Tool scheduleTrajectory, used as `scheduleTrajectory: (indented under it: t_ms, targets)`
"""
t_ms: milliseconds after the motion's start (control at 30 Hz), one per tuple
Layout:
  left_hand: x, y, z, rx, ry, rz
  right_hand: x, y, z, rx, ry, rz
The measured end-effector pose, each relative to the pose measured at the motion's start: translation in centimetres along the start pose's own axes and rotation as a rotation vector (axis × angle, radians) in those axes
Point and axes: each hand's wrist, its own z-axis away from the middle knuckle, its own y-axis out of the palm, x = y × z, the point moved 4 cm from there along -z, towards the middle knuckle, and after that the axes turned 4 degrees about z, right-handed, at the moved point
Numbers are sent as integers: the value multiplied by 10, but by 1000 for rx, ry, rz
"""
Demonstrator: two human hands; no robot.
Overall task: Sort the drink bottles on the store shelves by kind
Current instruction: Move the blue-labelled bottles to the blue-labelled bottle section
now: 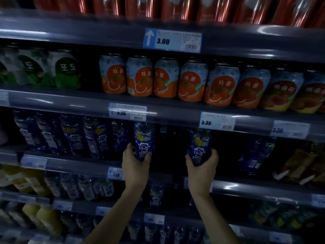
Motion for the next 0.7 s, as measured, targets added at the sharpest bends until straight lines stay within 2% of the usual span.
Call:
scheduleTrajectory:
  t_ms: [267, 700]
  targets:
    - [2, -2, -4, 45, -1, 15, -11, 0, -8, 61, 74, -34]
    - [-18, 30, 22, 91, 48, 24, -15, -12, -14, 188, 57, -29]
